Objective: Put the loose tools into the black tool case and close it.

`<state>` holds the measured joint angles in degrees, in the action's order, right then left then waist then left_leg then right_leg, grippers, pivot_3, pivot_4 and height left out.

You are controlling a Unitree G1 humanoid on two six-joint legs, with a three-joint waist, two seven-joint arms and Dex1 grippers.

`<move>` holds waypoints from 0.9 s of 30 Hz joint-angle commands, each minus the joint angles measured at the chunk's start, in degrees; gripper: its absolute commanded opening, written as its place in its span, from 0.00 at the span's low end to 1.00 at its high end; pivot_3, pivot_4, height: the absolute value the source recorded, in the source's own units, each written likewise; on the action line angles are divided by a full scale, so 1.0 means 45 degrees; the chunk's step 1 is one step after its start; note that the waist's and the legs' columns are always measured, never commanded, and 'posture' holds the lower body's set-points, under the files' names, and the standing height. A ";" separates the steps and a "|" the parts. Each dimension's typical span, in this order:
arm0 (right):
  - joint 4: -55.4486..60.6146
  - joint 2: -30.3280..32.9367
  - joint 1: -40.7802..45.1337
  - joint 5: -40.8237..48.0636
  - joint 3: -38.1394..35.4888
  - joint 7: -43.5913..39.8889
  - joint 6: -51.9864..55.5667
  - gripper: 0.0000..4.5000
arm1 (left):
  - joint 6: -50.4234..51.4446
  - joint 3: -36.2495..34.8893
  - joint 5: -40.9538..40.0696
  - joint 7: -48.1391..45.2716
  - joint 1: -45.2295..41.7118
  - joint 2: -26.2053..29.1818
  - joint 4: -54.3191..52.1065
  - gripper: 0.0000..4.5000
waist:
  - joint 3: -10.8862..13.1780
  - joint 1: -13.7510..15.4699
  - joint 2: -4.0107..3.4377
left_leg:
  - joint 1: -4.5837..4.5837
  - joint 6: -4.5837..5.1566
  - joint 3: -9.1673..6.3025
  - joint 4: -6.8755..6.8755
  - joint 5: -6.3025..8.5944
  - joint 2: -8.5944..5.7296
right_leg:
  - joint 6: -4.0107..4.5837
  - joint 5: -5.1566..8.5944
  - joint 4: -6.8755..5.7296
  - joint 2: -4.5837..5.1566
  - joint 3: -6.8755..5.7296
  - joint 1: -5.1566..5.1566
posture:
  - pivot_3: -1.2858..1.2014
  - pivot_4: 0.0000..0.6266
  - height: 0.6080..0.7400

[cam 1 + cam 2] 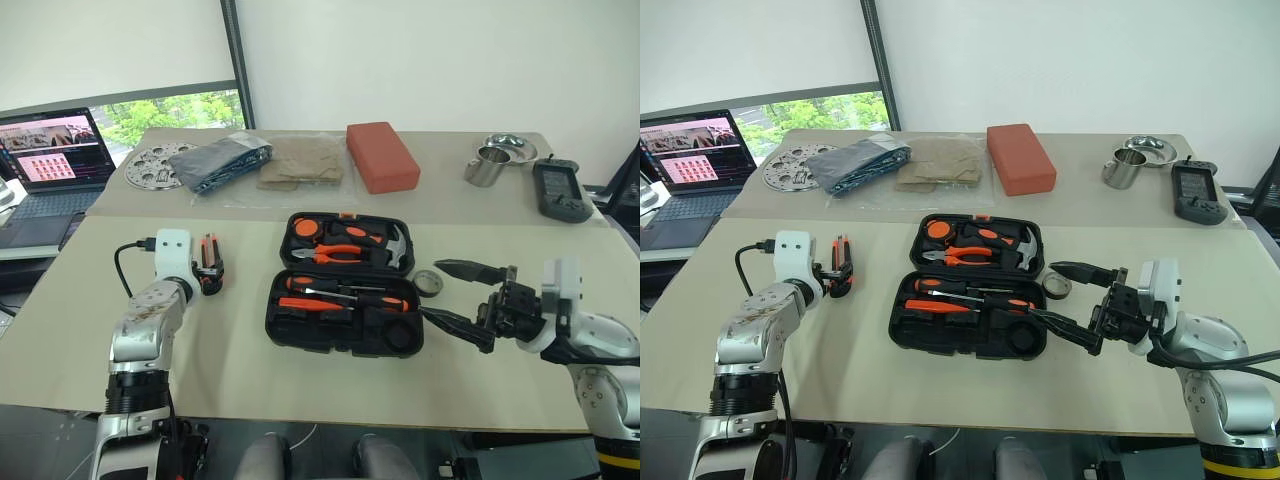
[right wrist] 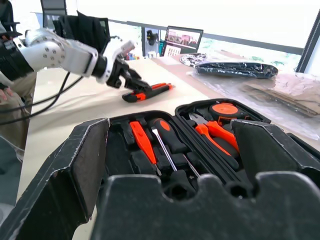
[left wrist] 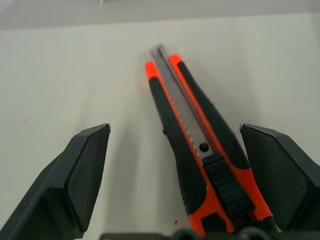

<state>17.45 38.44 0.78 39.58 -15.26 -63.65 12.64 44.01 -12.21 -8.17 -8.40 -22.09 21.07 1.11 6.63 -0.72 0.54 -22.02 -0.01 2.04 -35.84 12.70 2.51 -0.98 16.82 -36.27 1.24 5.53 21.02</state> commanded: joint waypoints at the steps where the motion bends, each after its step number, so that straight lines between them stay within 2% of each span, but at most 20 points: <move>1: 0.0427 0.0067 -0.0246 0.0354 -0.0441 0.0020 0.0006 1.00 | -0.0323 0.0089 0.0288 0.0114 -0.0378 0.0200 0.0453 1.00 | -0.0001 0.0001 -0.0001 | 0.0002 0.0000 0.0001 0.0002 0.0000 0.0000 | 0.0000 0.0000 0.0000 0.0000 0.0001 0.0000 | 0.52 0.24 1.00; 12: 0.0722 0.0086 -0.0365 0.0368 -0.0375 0.0333 0.0083 1.00 | 0.0498 -0.0305 -0.0430 -0.0036 -0.0702 -0.0231 0.1831 1.00 | -0.0006 -0.0073 -0.0009 | 0.0017 -0.0001 0.0005 0.0002 0.0000 -0.0001 | -0.0001 0.0000 -0.0019 -0.0003 0.0009 -0.0001 | 0.52 0.24 1.00; 13: 0.0732 0.0092 -0.0415 0.0372 -0.0390 0.0319 0.0076 1.00 | 0.0590 -0.0396 -0.0500 0.0024 -0.0707 -0.0321 0.1868 0.88 | -0.0007 -0.0059 -0.0010 | 0.0016 -0.0001 0.0005 0.0002 0.0000 -0.0002 | -0.0001 0.0000 -0.0018 -0.0002 0.0009 -0.0001 | 0.52 0.24 1.00; 14: 0.0707 0.0117 -0.0461 0.0379 -0.0430 0.0276 0.0063 1.00 | 0.0637 -0.0466 -0.0556 0.0091 -0.0700 -0.0440 0.1844 0.84 | -0.0009 -0.0041 -0.0010 | 0.0013 -0.0001 0.0003 0.0001 0.0000 -0.0002 | -0.0001 0.0001 -0.0018 -0.0003 0.0004 0.0000 | 0.52 0.24 1.00; 16: 0.0662 0.0146 -0.0507 0.0377 -0.0479 0.0230 0.0052 1.00 | 0.0769 -0.0563 -0.0679 0.0187 -0.0663 -0.0621 0.1741 0.70 | -0.0008 -0.0038 -0.0010 | 0.0012 -0.0001 0.0005 0.0000 0.0000 -0.0005 | -0.0001 0.0001 -0.0014 0.0002 0.0007 -0.0002 | 0.52 0.24 1.00; 27: 0.0786 0.0086 -0.1017 0.0331 -0.0621 0.0146 -0.0084 1.00 | 0.0915 -0.0631 -0.0644 0.0528 -0.0170 -0.0778 0.1163 0.70 | -0.0001 -0.0065 0.0002 | 0.0014 -0.0003 0.0006 0.0002 0.0001 -0.0013 | -0.0003 0.0001 -0.0011 0.0011 0.0013 -0.0003 | 0.52 0.24 1.00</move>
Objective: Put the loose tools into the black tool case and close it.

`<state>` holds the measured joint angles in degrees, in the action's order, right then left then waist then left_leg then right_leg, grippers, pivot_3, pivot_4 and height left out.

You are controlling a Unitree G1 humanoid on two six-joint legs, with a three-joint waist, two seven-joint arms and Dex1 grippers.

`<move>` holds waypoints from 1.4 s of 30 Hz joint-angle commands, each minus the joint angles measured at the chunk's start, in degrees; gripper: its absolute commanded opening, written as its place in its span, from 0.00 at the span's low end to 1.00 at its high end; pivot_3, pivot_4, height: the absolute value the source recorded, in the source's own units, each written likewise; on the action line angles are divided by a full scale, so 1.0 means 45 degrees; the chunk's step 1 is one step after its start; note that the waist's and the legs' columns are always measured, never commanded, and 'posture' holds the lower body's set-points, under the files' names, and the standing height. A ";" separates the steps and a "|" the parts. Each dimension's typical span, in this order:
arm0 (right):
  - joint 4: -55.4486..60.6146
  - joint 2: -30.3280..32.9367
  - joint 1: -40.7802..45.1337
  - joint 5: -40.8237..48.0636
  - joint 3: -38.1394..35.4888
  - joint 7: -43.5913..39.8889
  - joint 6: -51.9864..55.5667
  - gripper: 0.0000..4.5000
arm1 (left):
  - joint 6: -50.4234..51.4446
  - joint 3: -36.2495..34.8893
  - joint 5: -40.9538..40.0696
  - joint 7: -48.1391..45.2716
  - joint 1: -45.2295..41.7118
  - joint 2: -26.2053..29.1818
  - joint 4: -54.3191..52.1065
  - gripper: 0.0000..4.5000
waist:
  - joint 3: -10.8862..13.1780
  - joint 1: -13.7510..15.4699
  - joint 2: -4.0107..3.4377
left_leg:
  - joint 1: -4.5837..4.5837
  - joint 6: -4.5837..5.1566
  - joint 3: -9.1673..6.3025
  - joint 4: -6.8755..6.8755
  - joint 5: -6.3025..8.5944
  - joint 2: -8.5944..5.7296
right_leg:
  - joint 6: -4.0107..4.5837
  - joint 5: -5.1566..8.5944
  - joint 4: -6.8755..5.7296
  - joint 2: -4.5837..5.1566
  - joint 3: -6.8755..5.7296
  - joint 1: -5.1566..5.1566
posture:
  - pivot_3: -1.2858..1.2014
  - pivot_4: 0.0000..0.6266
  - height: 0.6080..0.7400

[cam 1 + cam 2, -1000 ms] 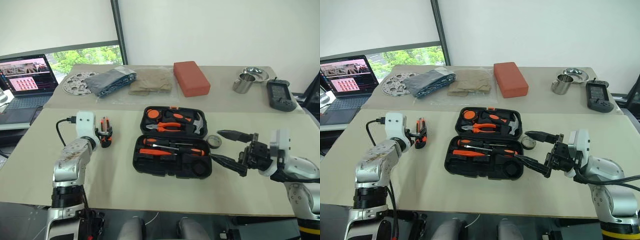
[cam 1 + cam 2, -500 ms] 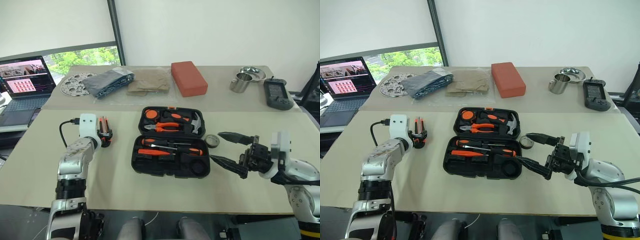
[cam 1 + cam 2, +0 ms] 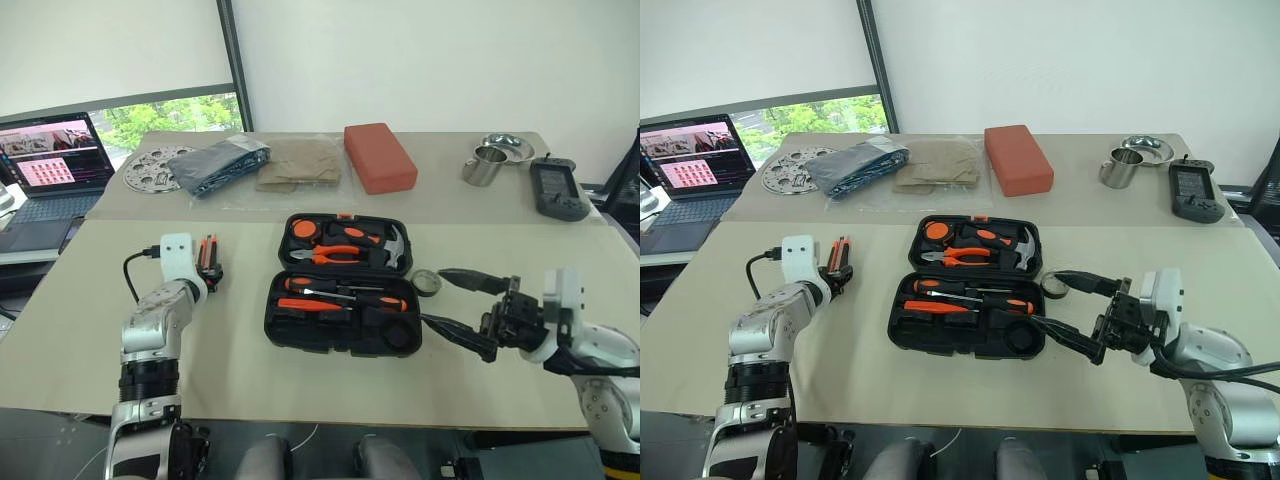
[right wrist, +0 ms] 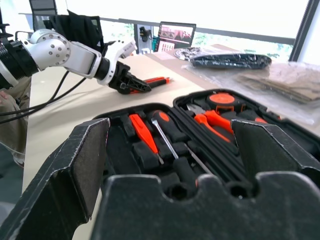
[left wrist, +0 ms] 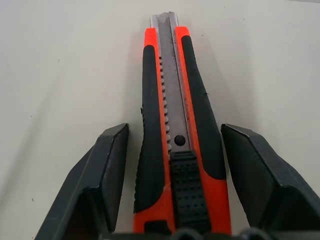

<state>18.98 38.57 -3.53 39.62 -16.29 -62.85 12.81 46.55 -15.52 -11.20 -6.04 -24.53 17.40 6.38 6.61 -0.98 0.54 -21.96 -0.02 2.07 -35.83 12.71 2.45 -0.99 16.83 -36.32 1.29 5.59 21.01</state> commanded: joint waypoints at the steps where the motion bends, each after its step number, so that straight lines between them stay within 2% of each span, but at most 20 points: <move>1: 0.0455 0.0048 -0.0103 0.0324 -0.0411 -0.0041 -0.0132 1.00 | 0.0333 0.0161 0.0074 -0.0010 0.0417 0.0085 -0.0046 0.70 | 0.0003 -0.0010 0.0005 | 0.0000 0.0000 0.0000 0.0000 0.0000 0.0000 | 0.0000 0.0000 -0.0001 0.0000 0.0000 0.0000 | 0.52 0.24 1.00; 4: 0.0500 0.0010 -0.0216 0.0327 -0.0428 -0.0048 -0.0157 1.00 | 0.0356 0.0122 0.0008 -0.0008 0.0495 0.0086 -0.0122 0.70 | 0.0004 -0.0008 0.0007 | 0.0001 0.0000 -0.0001 0.0000 0.0000 0.0000 | -0.0001 0.0001 -0.0001 -0.0001 0.0000 0.0000 | 0.52 0.24 1.00; 9: 0.0497 -0.0010 -0.0180 0.0313 -0.0334 -0.0006 -0.0134 1.00 | 0.0349 0.0138 0.0002 0.0042 0.0627 0.0090 -0.0271 0.40 | 0.0005 0.0005 0.0008 | 0.0000 0.0000 0.0000 0.0000 0.0000 -0.0002 | -0.0002 0.0001 0.0002 0.0002 0.0000 0.0000 | 0.52 0.24 1.00; 12: 0.0504 -0.0010 -0.0122 0.0297 -0.0280 0.0019 -0.0110 1.00 | 0.0287 0.0135 0.0085 0.0112 0.0689 0.0153 -0.0287 0.40 | 0.0005 -0.0005 0.0008 | 0.0000 -0.0001 0.0000 0.0001 0.0000 -0.0002 | -0.0002 0.0001 0.0004 0.0002 0.0000 0.0000 | 0.52 0.24 1.00; 15: 0.0584 0.0021 -0.0216 0.0301 -0.0358 0.0042 -0.0107 1.00 | -0.0816 0.0294 0.0321 -0.0070 0.0626 0.0418 -0.0550 0.40 | 0.0006 -0.0014 0.0010 | 0.0000 -0.0001 0.0000 0.0001 0.0000 0.0000 | -0.0002 0.0001 0.0004 0.0001 0.0001 0.0000 | 0.52 0.24 1.00; 20: 0.0779 0.0053 -0.0679 0.0370 -0.0714 0.0057 -0.0159 1.00 | -0.3599 0.1599 0.0515 -0.2820 0.0327 0.1772 -0.0691 0.40 | 0.0028 0.0033 0.0047 | -0.0008 -0.0003 0.0000 0.0005 -0.0001 0.0002 | 0.0000 0.0000 0.0004 -0.0004 -0.0010 0.0008 | 0.52 0.24 1.00; 23: 0.0888 0.0040 -0.1617 0.0651 -0.1417 -0.0321 -0.0308 1.00 | -0.5554 0.2480 0.0518 -0.5404 -0.0037 0.2930 -0.0188 0.40 | 0.0025 0.0102 0.0045 | -0.0023 -0.0007 0.0013 0.0023 -0.0003 -0.0005 | 0.0003 -0.0001 0.0041 0.0002 -0.0016 0.0008 | 0.52 0.24 1.00; 29: 0.0371 -0.0135 -0.3185 0.0809 -0.2511 -0.1215 -0.0853 1.00 | -0.8773 0.3095 -0.0203 -0.9456 -0.0629 0.3778 0.1253 0.40 | 0.0019 0.0137 0.0035 | -0.0025 -0.0006 0.0078 0.0054 -0.0003 -0.0014 | 0.0001 0.0004 0.0063 0.0019 -0.0013 0.0009 | 0.52 0.24 1.00; 33: -0.0202 -0.0218 -0.4149 0.0654 -0.3249 -0.2110 -0.1633 1.00 | -0.9182 0.3718 -0.1246 -1.2916 -0.1388 0.4054 0.1213 0.40 | 0.0022 0.0060 0.0038 | -0.0026 -0.0004 0.0095 0.0054 -0.0003 -0.0005 | 0.0003 0.0008 0.0057 0.0008 -0.0015 0.0011 | 0.52 0.24 1.00; 38: -0.0386 -0.0192 -0.4736 0.0514 -0.3610 -0.2561 -0.2159 1.00 | -0.9882 0.5062 -0.0981 -1.5589 -0.1947 0.4364 0.1271 0.40 | 0.0017 -0.0039 0.0028 | -0.0020 -0.0003 0.0105 0.0046 -0.0003 0.0007 | -0.0043 0.0036 0.0054 -0.0014 -0.0004 0.0009 | 0.52 0.24 1.00; 42: -0.0096 -0.0280 -0.4859 0.0702 -0.3672 -0.2333 -0.2160 1.00 | -1.0075 0.6290 -0.0560 -1.6950 -0.2405 0.4337 0.0942 0.40 | 0.0028 -0.0040 0.0023 | -0.0020 -0.0002 0.0111 0.0032 -0.0003 0.0008 | -0.0042 0.0036 0.0040 -0.0016 0.0002 0.0008 | 0.52 0.24 1.00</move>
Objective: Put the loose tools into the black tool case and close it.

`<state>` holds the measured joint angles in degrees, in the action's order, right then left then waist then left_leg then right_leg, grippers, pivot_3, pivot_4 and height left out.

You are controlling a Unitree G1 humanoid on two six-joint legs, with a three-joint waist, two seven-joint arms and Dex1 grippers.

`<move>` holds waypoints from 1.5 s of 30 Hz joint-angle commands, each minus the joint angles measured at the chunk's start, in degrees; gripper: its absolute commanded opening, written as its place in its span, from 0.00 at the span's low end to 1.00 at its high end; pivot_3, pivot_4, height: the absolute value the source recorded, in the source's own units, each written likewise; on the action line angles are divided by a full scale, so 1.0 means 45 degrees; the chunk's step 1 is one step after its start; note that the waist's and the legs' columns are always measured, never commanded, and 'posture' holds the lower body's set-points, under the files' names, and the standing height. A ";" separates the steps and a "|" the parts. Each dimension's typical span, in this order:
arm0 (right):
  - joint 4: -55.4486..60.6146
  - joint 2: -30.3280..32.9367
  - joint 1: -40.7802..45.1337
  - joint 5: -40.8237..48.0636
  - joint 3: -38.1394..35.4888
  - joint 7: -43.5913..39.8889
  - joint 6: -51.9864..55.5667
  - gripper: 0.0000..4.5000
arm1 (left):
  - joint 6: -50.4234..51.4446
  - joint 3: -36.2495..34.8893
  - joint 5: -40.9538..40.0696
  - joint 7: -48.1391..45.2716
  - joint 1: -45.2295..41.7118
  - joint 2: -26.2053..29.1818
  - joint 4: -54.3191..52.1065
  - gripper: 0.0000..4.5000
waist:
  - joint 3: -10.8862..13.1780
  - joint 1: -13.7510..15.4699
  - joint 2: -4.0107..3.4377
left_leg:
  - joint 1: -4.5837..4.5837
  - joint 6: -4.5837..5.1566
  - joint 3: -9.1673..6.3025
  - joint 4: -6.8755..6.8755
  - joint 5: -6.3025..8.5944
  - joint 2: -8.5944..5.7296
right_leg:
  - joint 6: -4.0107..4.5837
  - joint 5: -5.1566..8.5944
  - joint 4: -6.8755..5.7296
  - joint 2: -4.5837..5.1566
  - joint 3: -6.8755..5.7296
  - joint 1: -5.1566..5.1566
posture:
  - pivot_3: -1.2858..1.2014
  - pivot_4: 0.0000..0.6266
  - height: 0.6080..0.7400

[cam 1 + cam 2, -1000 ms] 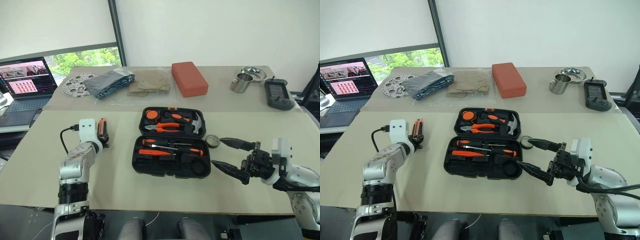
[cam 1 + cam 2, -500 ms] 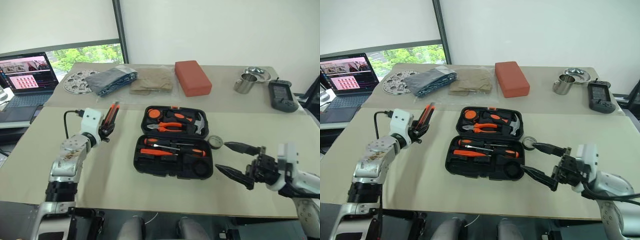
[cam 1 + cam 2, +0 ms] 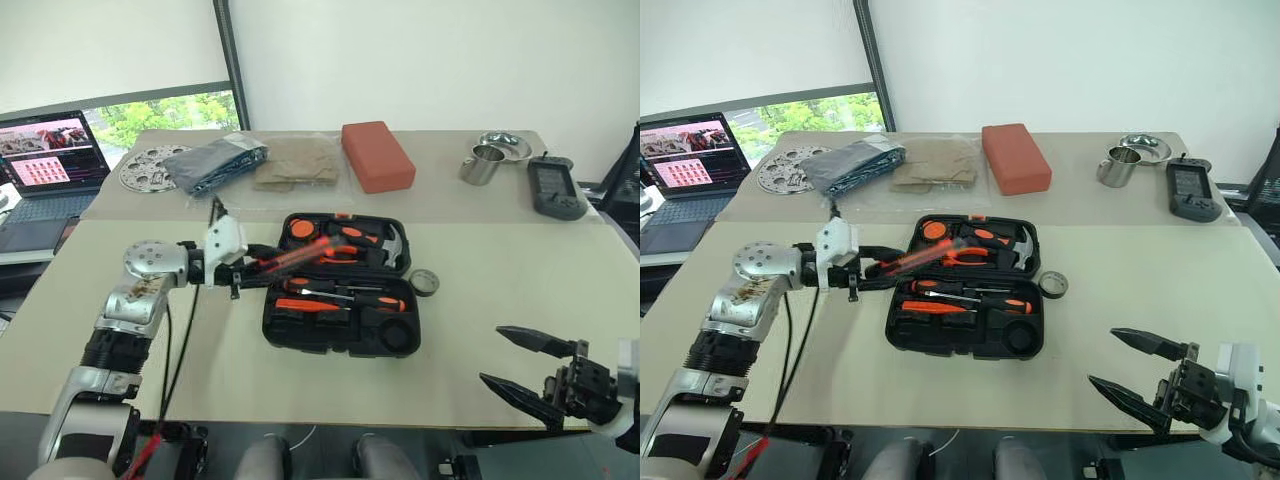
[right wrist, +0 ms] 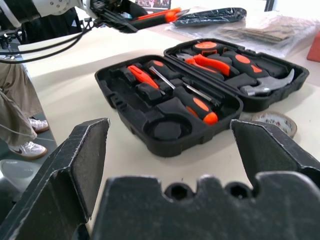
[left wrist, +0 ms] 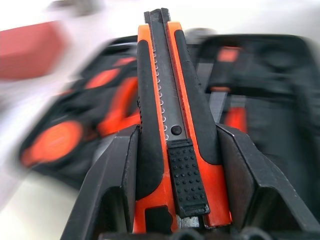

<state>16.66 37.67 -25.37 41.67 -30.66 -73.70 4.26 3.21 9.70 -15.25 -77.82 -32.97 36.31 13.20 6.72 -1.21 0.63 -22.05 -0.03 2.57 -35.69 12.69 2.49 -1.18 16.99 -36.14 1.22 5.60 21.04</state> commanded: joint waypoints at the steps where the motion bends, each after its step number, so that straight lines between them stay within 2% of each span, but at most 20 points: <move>1: 0.0534 -0.0115 -0.0047 0.0283 -0.0449 0.0149 -0.0249 1.00 | -0.0446 0.0949 0.0500 -0.1134 -0.0592 0.0114 -0.0705 0.40 | 0.0004 0.0020 0.0005 | -0.0002 0.0000 -0.0003 -0.0005 0.0000 -0.0001 | -0.0007 0.0004 -0.0001 -0.0001 -0.0003 0.0000 | 0.52 0.24 1.00; 7: 0.0759 -0.0236 -0.0189 0.0348 -0.0391 0.0201 -0.0246 1.00 | 0.0452 0.1863 0.1021 -0.0879 -0.0319 -0.0261 -0.1625 0.40 | 0.0004 0.0080 0.0004 | -0.0012 0.0002 -0.0008 -0.0018 0.0001 -0.0001 | -0.0022 0.0012 0.0002 0.0000 0.0000 -0.0001 | 0.52 0.24 1.00; 10: 0.0852 -0.0259 -0.0296 0.0402 -0.0454 0.0158 -0.0245 1.00 | 0.0262 0.2480 0.2087 -0.0198 0.0061 -0.0352 -0.1384 0.40 | 0.0001 0.0068 0.0000 | -0.0010 0.0003 -0.0011 -0.0020 0.0001 -0.0001 | -0.0022 0.0012 0.0000 0.0001 0.0000 -0.0003 | 0.52 0.24 1.00; 19: 0.0826 -0.0217 0.0118 0.0389 -0.0261 0.0369 -0.0157 1.00 | -0.0021 0.3062 0.3109 0.0463 0.0061 -0.0750 -0.0714 0.40 | -0.0003 0.0091 -0.0006 | -0.0003 0.0004 -0.0020 -0.0027 0.0002 -0.0001 | -0.0024 0.0014 -0.0005 0.0002 0.0001 -0.0012 | 0.52 0.24 1.00; 26: 0.1031 -0.0231 0.0276 0.0436 -0.0095 0.0555 -0.0004 1.00 | -0.0047 0.3332 0.3236 0.0055 -0.0078 -0.0809 -0.0595 0.40 | -0.0009 0.0102 -0.0016 | 0.0002 0.0004 -0.0019 -0.0038 0.0002 -0.0003 | -0.0028 0.0015 -0.0007 0.0002 0.0000 -0.0025 | 0.52 0.24 1.00; 28: 0.1077 -0.0219 0.0275 0.0454 -0.0077 0.0585 0.0024 1.00 | -0.0013 0.3239 0.3231 0.0146 -0.0206 -0.0832 -0.0518 0.62 | -0.0009 0.0102 -0.0016 | 0.0002 0.0004 -0.0020 -0.0038 0.0002 -0.0002 | -0.0028 0.0016 -0.0008 0.0001 -0.0001 -0.0025 | 0.52 0.24 1.00; 29: 0.1100 -0.0214 0.0269 0.0464 -0.0069 0.0603 0.0034 1.00 | 0.0016 0.3179 0.3208 0.0187 -0.0272 -0.0844 -0.0502 0.66 | -0.0008 0.0102 -0.0014 | 0.0002 0.0004 -0.0022 -0.0038 0.0002 -0.0003 | -0.0029 0.0016 -0.0008 0.0001 -0.0001 -0.0025 | 0.52 0.24 1.00; 33: 0.1169 -0.0201 0.0282 0.0472 -0.0027 0.0696 0.0086 1.00 | 0.0785 0.2651 0.2458 -0.0005 -0.0646 -0.0825 -0.0891 0.99 | -0.0009 0.0036 -0.0016 | -0.0003 0.0007 -0.0023 -0.0034 0.0004 0.0000 | -0.0028 0.0016 -0.0007 -0.0004 -0.0001 -0.0020 | 0.52 0.24 1.00; 40: 0.1190 -0.0178 0.0419 0.0420 0.0065 0.0781 0.0184 1.00 | 0.3004 0.1150 -0.0134 -0.1226 -0.1563 -0.0326 -0.2431 0.99 | -0.0005 0.0082 -0.0013 | -0.0020 0.0012 -0.0029 -0.0043 0.0006 0.0002 | -0.0028 0.0017 -0.0015 -0.0006 -0.0009 -0.0005 | 0.52 0.24 1.00; 42: 0.1219 -0.0177 0.0453 0.0418 0.0091 0.0803 0.0231 1.00 | 0.3451 0.0846 -0.0705 -0.1305 -0.1782 -0.0446 -0.2502 0.99 | -0.0008 0.0087 -0.0020 | -0.0017 0.0012 -0.0025 -0.0044 0.0006 -0.0003 | -0.0032 0.0019 -0.0011 -0.0002 -0.0005 -0.0009 | 0.52 0.24 1.00; 45: 0.1172 -0.0155 0.0562 0.0398 0.0146 0.0805 0.0278 1.00 | 0.3093 0.0896 -0.0574 -0.0787 -0.1888 -0.1132 -0.1946 0.99 | -0.0009 0.0104 -0.0021 | -0.0013 0.0013 -0.0027 -0.0043 0.0006 -0.0004 | -0.0036 0.0021 -0.0012 -0.0002 -0.0005 -0.0011 | 0.52 0.24 1.00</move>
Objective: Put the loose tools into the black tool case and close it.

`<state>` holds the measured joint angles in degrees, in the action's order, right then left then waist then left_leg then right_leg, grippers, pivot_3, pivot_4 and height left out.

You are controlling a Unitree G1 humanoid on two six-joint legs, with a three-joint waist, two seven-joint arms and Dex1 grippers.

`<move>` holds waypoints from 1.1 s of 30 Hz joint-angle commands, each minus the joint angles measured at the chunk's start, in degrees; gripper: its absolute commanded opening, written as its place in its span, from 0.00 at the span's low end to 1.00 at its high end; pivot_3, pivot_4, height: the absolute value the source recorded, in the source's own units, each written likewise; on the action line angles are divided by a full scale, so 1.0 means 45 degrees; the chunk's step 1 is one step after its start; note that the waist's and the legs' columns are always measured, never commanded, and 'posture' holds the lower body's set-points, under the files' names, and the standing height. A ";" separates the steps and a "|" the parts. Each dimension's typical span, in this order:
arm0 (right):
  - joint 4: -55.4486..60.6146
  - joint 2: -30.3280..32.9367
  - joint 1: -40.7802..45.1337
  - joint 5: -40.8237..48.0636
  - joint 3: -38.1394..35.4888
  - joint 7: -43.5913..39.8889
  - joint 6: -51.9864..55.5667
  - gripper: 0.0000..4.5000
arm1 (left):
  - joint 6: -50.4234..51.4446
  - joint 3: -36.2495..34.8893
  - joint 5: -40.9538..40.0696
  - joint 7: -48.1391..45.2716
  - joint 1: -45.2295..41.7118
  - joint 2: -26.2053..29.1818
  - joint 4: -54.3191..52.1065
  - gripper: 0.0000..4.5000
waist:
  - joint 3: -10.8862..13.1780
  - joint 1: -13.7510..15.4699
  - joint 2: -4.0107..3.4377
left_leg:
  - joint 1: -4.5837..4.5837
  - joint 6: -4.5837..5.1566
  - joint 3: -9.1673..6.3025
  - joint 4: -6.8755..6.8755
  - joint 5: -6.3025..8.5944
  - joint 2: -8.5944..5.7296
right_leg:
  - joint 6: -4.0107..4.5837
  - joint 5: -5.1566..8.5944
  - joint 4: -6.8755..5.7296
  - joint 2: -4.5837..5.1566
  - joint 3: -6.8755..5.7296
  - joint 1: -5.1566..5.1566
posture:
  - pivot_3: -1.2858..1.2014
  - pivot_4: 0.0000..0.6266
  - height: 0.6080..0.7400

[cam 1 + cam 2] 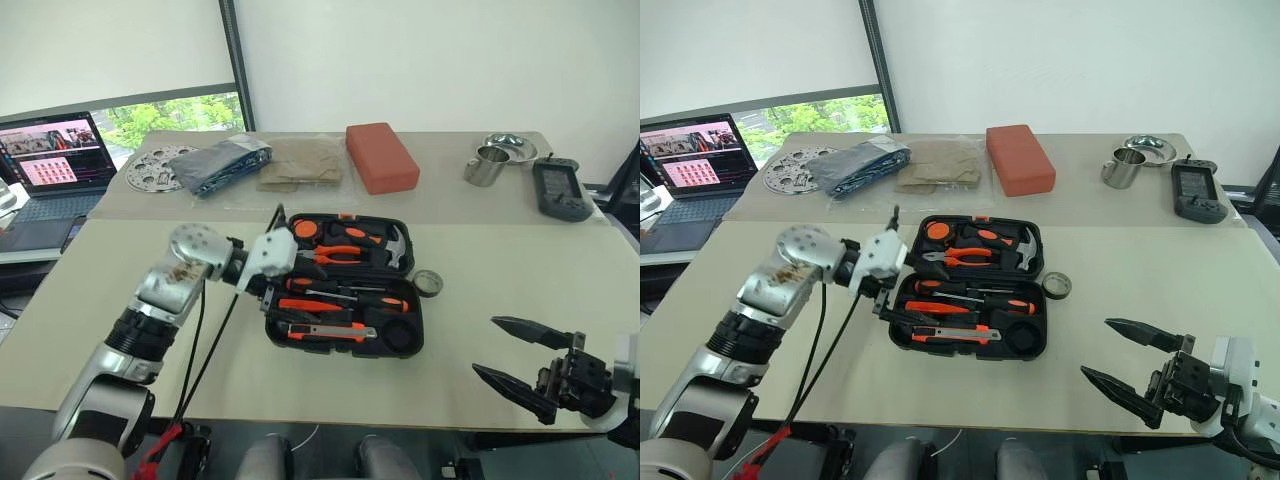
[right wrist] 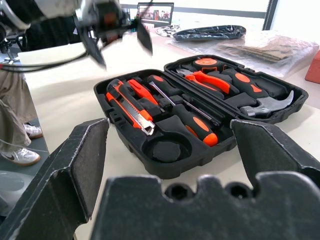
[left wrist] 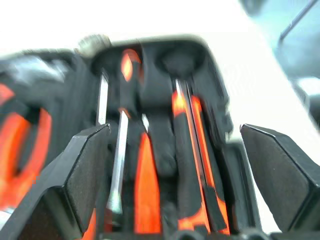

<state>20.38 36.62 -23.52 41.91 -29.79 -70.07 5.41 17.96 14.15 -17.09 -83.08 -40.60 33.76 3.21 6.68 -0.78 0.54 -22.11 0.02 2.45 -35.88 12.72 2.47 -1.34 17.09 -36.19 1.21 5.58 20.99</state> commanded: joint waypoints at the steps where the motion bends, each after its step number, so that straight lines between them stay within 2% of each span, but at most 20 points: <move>1: 0.0328 0.0081 0.0181 0.0340 -0.0034 0.0000 0.0030 1.00 | -0.0310 -0.0019 -0.0119 0.0473 -0.0137 -0.0780 0.0417 0.93 | 0.0000 0.0013 0.0000 | 0.0002 0.0000 -0.0001 -0.0001 0.0000 -0.0002 | 0.0000 0.0000 -0.0001 0.0000 0.0000 -0.0001 | 0.52 0.24 1.00; 3: 0.0337 0.0076 0.0248 0.0323 0.0019 0.0027 0.0053 1.00 | -0.0733 0.0335 0.0141 0.0356 0.0138 -0.1019 0.0648 0.79 | 0.0002 0.0009 0.0003 | 0.0000 0.0000 -0.0003 -0.0007 0.0000 -0.0005 | 0.0001 -0.0001 -0.0001 0.0000 -0.0001 -0.0003 | 0.52 0.24 1.00; 7: 0.0407 0.0073 0.0270 0.0342 0.0050 0.0078 0.0097 1.00 | -0.1632 0.0852 0.0470 0.0084 0.0608 -0.1365 0.1235 0.44 | 0.0001 -0.0048 0.0002 | 0.0001 0.0000 -0.0004 -0.0001 0.0000 -0.0004 | 0.0018 -0.0010 -0.0002 -0.0004 0.0005 -0.0002 | 0.52 0.24 1.00; 12: 0.0429 0.0038 0.0215 0.0309 0.0103 0.0090 0.0077 1.00 | -0.2040 0.0826 0.0120 -0.0157 0.0795 -0.2103 0.2180 0.03 | 0.0002 -0.0009 0.0003 | -0.0001 0.0000 -0.0006 -0.0009 0.0000 -0.0006 | 0.0015 -0.0010 -0.0006 -0.0002 0.0003 -0.0002 | 0.52 0.24 1.00; 28: 0.0370 0.0046 0.0272 0.0336 0.0280 0.0075 0.0038 1.00 | -0.5277 0.1728 0.2427 -0.0063 0.0659 -0.2897 0.6210 0.02 | -0.0002 -0.0002 0.0000 | 0.0002 0.0000 -0.0011 -0.0008 0.0000 -0.0013 | 0.0012 -0.0008 -0.0002 -0.0001 0.0003 -0.0009 | 0.52 0.24 1.00; 33: 0.0229 0.0012 0.0326 0.0276 0.0380 -0.0012 -0.0028 1.00 | -0.6484 0.2137 0.3373 0.0377 0.0657 -0.3001 0.7383 0.02 | -0.0005 0.0025 0.0001 | 0.0038 0.0000 -0.0029 -0.0009 0.0000 -0.0021 | -0.0016 0.0008 0.0021 0.0002 -0.0001 -0.0135 | 0.52 0.24 1.00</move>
<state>20.71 36.62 -22.67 41.89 -27.65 -69.88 5.63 -10.15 21.17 -6.50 -82.67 -38.51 20.07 32.62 6.66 -0.67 0.54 -21.90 0.02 2.31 -35.92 12.72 2.36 -1.44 17.14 -36.09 1.23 5.57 20.28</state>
